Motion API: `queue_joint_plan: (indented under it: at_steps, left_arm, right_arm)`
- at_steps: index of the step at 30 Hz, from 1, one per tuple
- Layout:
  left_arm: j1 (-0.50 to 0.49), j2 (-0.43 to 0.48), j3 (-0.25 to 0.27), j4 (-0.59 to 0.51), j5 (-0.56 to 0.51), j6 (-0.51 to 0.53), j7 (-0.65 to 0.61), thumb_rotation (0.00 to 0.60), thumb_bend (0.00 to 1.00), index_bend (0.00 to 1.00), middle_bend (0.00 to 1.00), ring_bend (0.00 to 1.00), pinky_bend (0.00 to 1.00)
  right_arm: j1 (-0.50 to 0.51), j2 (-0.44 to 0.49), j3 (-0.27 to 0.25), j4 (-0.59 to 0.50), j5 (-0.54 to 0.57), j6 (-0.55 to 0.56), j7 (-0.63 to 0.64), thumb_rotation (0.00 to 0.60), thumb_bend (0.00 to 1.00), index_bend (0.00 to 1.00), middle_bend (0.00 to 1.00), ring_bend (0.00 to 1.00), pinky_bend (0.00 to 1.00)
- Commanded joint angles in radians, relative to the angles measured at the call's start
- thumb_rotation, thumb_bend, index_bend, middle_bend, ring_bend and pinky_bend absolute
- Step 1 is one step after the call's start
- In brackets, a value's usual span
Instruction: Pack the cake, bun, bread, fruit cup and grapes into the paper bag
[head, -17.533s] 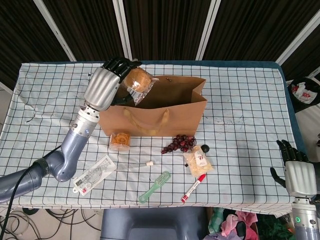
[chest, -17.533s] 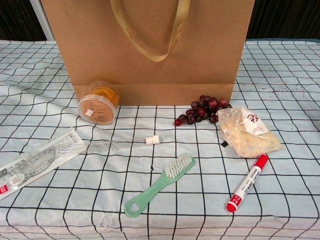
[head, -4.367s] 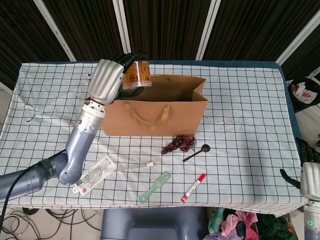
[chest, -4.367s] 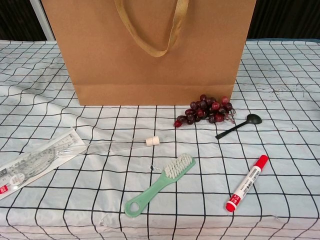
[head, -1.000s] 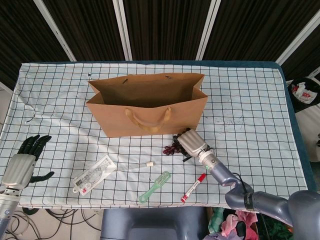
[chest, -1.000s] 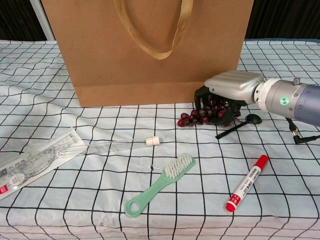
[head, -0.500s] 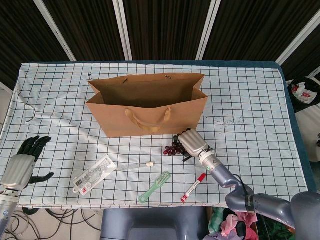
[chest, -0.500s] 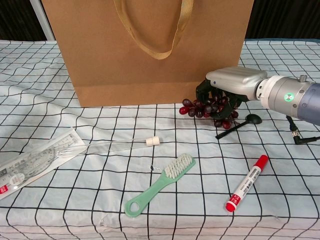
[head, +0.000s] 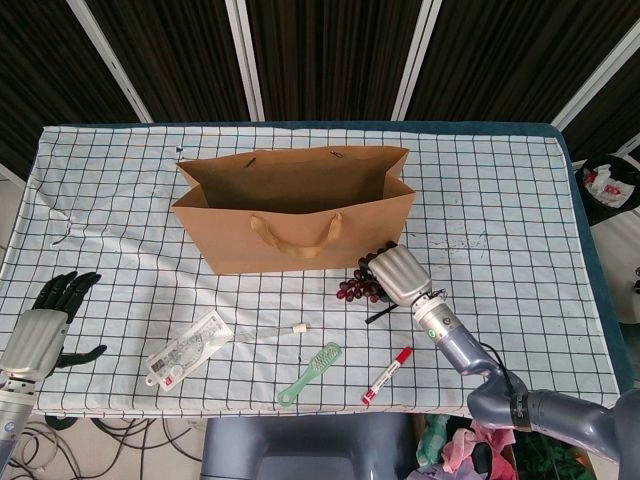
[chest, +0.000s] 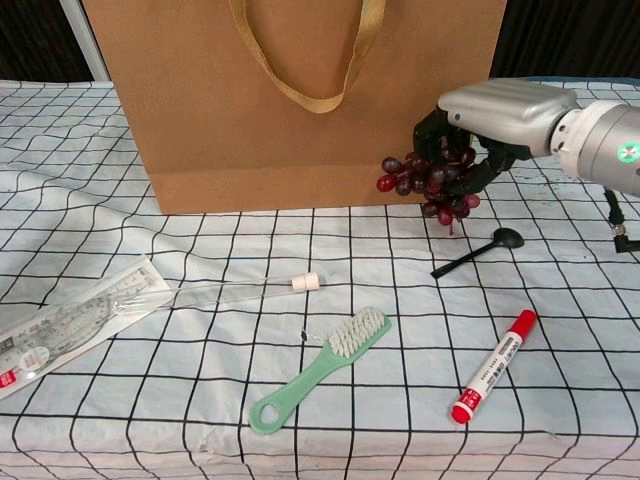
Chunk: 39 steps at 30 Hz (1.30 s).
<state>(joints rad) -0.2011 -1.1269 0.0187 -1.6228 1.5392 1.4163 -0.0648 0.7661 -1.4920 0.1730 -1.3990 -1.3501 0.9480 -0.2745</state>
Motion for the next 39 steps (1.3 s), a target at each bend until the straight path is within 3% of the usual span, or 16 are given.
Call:
queue_joint_plan:
  at_steps: [1, 10, 21, 29, 39]
  left_arm:
    - [0.001, 0.001, 0.001, -0.001, 0.002, -0.001, 0.001, 0.600, 0.03, 0.10, 0.09, 0.01, 0.05]
    - [0.003, 0.003, -0.001, -0.002, 0.007, -0.005, 0.001, 0.600, 0.03, 0.10, 0.09, 0.01, 0.05]
    - [0.007, 0.004, 0.000, -0.004, 0.021, -0.004, -0.004, 0.600, 0.03, 0.10, 0.09, 0.01, 0.05]
    - [0.008, 0.006, -0.002, -0.004, 0.024, -0.006, -0.009, 0.600, 0.03, 0.10, 0.09, 0.01, 0.05]
    - [0.011, 0.015, -0.010, 0.001, 0.017, -0.005, -0.029, 0.600, 0.03, 0.10, 0.09, 0.01, 0.05]
  right_arm:
    - [-0.010, 0.054, -0.017, -0.048, -0.042, 0.039, -0.083, 0.600, 0.43, 0.57, 0.51, 0.51, 0.40]
    - [-0.031, 0.255, 0.002, -0.271, -0.048, 0.089, -0.243, 0.600, 0.43, 0.57, 0.51, 0.51, 0.40]
    - [-0.067, 0.536, 0.085, -0.515, 0.006, 0.158, -0.324, 0.600, 0.43, 0.57, 0.51, 0.51, 0.40]
    - [-0.021, 0.614, 0.144, -0.514, 0.051, 0.132, -0.374, 0.600, 0.43, 0.57, 0.51, 0.51, 0.40]
    - [0.072, 0.610, 0.236, -0.447, 0.195, 0.114, -0.405, 0.600, 0.43, 0.58, 0.51, 0.51, 0.40]
